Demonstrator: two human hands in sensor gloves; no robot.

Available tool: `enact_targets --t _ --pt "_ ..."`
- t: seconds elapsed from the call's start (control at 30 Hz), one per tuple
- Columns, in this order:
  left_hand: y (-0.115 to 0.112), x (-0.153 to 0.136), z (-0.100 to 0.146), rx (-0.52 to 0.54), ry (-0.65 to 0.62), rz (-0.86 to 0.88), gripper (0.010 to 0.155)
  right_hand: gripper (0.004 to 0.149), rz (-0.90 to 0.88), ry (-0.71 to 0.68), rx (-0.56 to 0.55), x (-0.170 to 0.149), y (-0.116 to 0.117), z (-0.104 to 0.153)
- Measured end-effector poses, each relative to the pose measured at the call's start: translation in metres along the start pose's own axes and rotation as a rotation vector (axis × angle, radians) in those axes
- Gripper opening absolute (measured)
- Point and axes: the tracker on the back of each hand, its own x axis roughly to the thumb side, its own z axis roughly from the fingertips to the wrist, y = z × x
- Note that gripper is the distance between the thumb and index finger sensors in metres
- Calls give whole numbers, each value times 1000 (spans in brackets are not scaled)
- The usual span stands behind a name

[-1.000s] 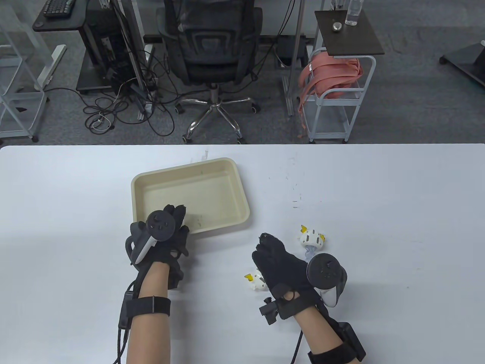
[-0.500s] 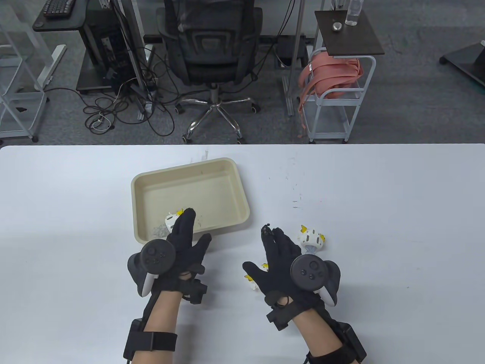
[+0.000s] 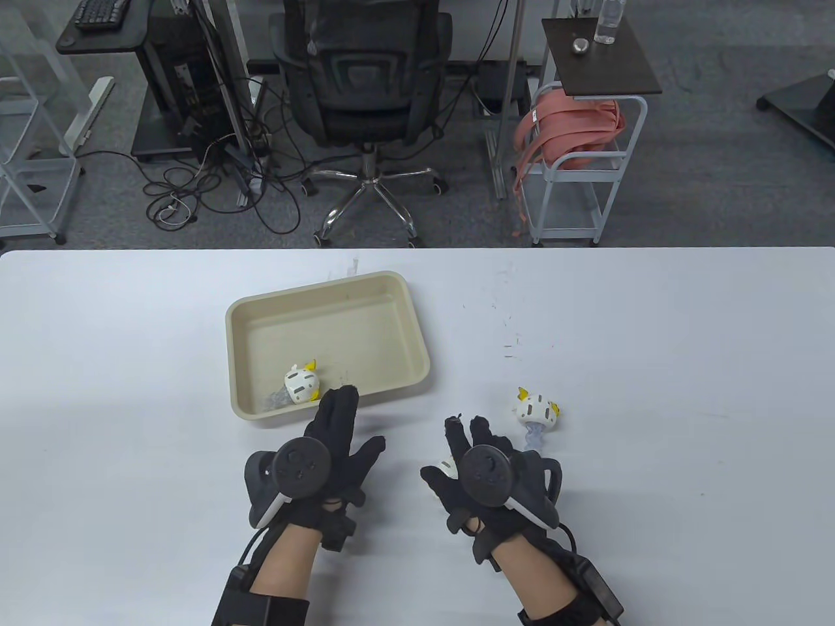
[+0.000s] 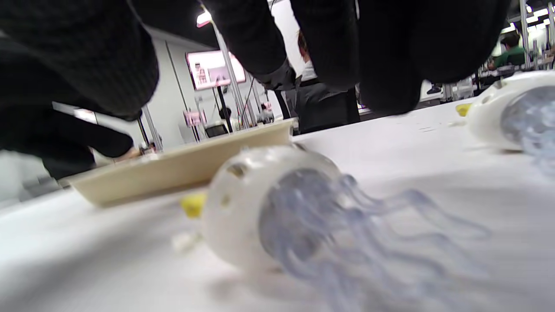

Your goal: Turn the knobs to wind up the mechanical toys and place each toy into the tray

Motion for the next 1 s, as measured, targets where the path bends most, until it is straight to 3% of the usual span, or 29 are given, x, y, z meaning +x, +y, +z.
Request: enact_targets --t 0.27,0.53,0.83,1.0 --pt "-3 0 -1 -28 17 -34 82 81 155 -3 90 13 13 -2" --pt "-2 0 -1 -42 32 -49 81 86 200 1 177 16 27 -5" --pt "-2 -1 -1 -49 39 -46 81 93 227 -13 200 21 33 -6" --pt "-4 0 -1 -68 49 -11 81 90 219 -7 205 20 33 -7"
